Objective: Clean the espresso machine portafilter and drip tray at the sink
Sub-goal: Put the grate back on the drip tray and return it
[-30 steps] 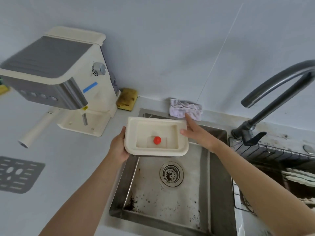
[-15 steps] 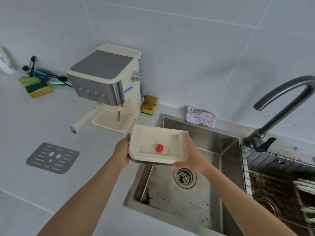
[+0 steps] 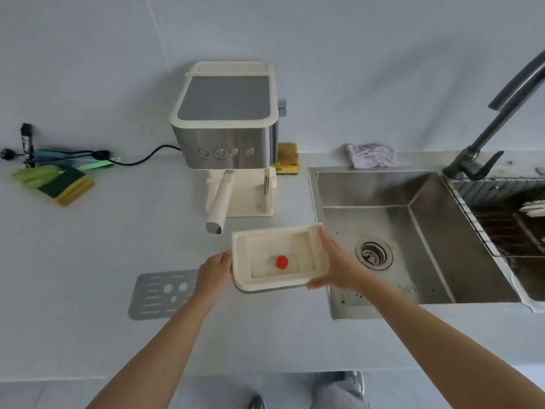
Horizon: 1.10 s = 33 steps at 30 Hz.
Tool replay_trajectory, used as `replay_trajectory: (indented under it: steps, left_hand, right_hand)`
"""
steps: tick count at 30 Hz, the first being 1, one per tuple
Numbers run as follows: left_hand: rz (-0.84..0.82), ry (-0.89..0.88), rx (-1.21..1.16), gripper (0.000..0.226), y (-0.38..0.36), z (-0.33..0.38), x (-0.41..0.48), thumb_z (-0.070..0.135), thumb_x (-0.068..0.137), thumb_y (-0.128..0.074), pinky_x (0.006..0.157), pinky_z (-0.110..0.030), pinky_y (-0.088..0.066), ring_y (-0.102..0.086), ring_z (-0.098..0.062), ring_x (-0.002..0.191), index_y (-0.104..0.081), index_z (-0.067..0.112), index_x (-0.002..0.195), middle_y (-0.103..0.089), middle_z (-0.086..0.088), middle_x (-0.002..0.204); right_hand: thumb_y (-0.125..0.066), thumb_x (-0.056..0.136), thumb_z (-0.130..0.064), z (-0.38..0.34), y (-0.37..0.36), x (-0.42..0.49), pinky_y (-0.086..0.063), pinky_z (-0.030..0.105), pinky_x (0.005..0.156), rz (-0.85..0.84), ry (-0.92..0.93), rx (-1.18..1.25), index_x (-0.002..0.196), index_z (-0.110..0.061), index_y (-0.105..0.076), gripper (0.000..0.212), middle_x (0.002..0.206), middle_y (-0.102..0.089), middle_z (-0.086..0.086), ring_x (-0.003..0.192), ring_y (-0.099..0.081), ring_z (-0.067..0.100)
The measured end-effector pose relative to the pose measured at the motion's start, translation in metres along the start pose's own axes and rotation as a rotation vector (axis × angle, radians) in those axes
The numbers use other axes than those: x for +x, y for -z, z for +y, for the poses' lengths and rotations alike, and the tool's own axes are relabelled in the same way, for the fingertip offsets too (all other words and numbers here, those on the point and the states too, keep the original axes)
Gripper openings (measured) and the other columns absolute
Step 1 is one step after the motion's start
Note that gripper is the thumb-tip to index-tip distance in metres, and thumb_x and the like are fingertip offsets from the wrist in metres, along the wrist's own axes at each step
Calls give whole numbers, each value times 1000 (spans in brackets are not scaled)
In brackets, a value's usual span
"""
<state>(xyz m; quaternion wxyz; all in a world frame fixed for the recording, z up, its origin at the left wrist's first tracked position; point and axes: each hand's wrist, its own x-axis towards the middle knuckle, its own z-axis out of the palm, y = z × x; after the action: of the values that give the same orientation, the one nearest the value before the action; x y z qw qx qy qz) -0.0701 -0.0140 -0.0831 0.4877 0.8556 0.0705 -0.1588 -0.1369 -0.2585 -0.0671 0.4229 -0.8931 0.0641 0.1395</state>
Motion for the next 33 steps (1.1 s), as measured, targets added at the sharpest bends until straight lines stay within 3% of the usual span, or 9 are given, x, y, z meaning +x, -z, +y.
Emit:
replay_trajectory:
  steps: [3, 6, 8, 12, 18, 22, 24, 28, 33]
  left_hand:
    - [-91, -60, 99, 40, 12, -16, -6, 21, 98, -37, 65, -31, -30, -45, -23, 71, -44, 7, 61, -51, -11, 68]
    - [-121, -99, 217, 39, 15, -26, -11, 19, 99, -35, 66, -30, -30, -53, -29, 80, -54, -1, 71, -57, -21, 79]
    - [-121, -94, 267, 42, 14, -33, -12, 19, 99, -34, 67, -30, -29, -56, -32, 86, -56, -7, 76, -60, -26, 86]
    - [-110, -79, 356, 44, 10, -42, -15, 19, 99, -32, 65, -30, -29, -51, -26, 78, -41, 7, 58, -53, -18, 77]
    - [-88, -92, 458, 40, 7, -38, -7, 19, 98, -36, 68, -34, -32, -58, -37, 91, -60, -9, 81, -64, -29, 94]
    - [-78, -68, 453, 42, 11, -39, -5, 21, 95, -44, 61, -30, -24, -54, -32, 77, -46, 4, 57, -62, -20, 74]
    - [-83, -46, 427, 38, 13, -37, -5, 22, 93, -48, 61, -29, -26, -55, -31, 77, -52, 4, 60, -65, -22, 81]
    - [-66, -45, 340, 26, 27, -40, -7, 25, 90, -53, 66, -27, -34, -62, -32, 91, -67, 3, 86, -67, -18, 91]
    - [66, 56, 110, 30, 74, -58, -6, 13, 83, -64, 68, -22, -44, -61, -24, 90, -63, 3, 111, -65, -13, 113]
  right_hand:
    - [-86, 55, -16, -3, -26, -11, -27, 40, 113, 7, -38, 5, 147, -18, 8, 132, 154, -11, 0, 139, -20, 22]
    - [-86, 56, -20, 1, -43, -20, -29, 29, 105, 14, -85, -24, 145, -21, 14, 134, 153, -5, -6, 136, -22, 19]
    - [-86, 56, -22, 3, -51, -24, -31, 31, 104, 11, -91, -49, 144, -22, 15, 135, 153, -2, -8, 134, -23, 19]
    - [-86, 55, -27, 4, -58, -25, -41, 36, 98, -8, -94, -131, 144, -21, 18, 136, 152, -1, -10, 128, -32, 18]
    - [-86, 55, -26, 3, -57, -21, -44, 36, 96, -23, -122, -160, 143, -18, 8, 129, 145, -15, -4, 126, -34, 21]
    - [-85, 56, -31, 2, -57, -22, -47, 36, 93, -53, -122, -230, 143, -18, 7, 127, 141, -21, -3, 121, -40, 22]
    - [-85, 56, -36, 2, -57, -22, -42, 43, 101, -63, -132, -269, 144, -17, 9, 130, 147, -17, 3, 128, -35, 27]
    - [-79, 60, -50, -3, -56, -20, -11, 45, 115, -113, -184, -415, 144, -19, 22, 136, 155, 18, 12, 144, 0, 31]
    - [-71, 70, -53, -41, -63, 2, 6, 39, 115, -64, -39, -559, 147, -21, 13, 118, 155, 19, 13, 143, 18, 28]
